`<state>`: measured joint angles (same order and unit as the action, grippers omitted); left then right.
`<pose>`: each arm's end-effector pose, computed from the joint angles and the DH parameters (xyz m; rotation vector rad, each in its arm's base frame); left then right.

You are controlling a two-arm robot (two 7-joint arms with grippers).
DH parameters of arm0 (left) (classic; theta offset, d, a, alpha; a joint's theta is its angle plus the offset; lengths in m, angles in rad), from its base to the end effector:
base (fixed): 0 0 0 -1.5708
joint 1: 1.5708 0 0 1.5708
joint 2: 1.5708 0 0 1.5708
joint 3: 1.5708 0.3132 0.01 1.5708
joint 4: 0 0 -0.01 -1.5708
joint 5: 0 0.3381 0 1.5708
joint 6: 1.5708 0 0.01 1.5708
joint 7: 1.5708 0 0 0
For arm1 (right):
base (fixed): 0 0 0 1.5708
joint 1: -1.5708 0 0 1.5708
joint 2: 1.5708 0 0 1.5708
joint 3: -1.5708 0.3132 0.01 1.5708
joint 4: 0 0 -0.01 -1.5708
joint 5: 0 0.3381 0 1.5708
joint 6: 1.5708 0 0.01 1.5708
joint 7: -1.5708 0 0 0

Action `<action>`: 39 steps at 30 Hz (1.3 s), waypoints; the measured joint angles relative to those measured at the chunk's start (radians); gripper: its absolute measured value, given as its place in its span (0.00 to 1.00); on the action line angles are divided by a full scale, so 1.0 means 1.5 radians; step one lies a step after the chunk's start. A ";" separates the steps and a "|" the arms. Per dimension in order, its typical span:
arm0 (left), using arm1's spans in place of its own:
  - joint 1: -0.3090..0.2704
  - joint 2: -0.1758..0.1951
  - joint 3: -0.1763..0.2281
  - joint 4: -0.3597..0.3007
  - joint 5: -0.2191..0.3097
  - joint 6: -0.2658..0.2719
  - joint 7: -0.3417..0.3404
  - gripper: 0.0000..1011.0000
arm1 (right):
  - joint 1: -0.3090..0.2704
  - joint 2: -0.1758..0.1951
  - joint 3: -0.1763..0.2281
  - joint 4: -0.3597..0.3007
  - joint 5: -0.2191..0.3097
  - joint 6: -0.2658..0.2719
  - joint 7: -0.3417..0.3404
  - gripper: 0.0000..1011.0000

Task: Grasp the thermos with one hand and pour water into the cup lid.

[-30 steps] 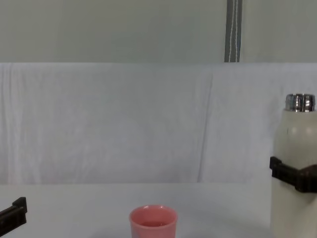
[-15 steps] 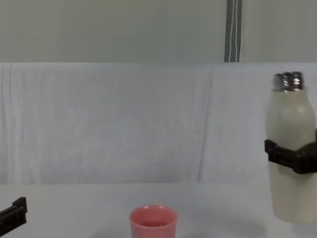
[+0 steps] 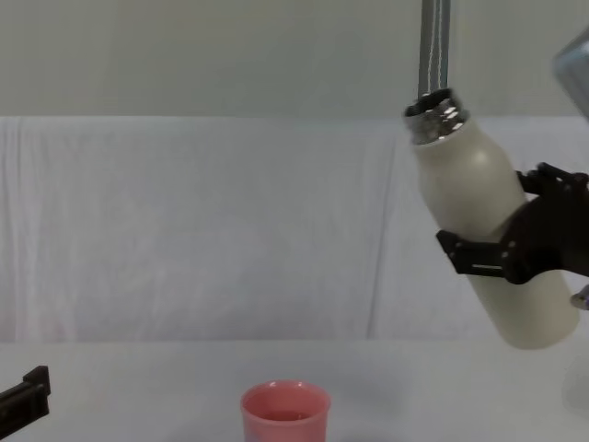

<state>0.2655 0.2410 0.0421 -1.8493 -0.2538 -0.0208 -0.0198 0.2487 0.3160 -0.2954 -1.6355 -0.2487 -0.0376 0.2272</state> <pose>0.2762 0.0400 -0.3071 -0.0380 0.0139 1.4461 0.4102 0.0058 -0.2238 -0.2609 -0.6513 -1.0490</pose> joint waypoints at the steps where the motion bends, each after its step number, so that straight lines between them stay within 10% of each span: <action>1: 0.000 0.000 0.000 0.000 0.000 0.000 0.000 0.99 | 0.002 0.002 -0.004 -0.002 -0.007 0.002 0.001 0.94; 39: 0.000 0.000 0.000 0.000 0.000 0.000 0.000 0.99 | 0.037 0.012 -0.134 0.042 -0.224 0.012 -0.021 0.94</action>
<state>0.2655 0.2410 0.0421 -1.8492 -0.2538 -0.0208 -0.0199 0.3047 0.3345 -0.4961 -1.5720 -0.5849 -0.0197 0.1959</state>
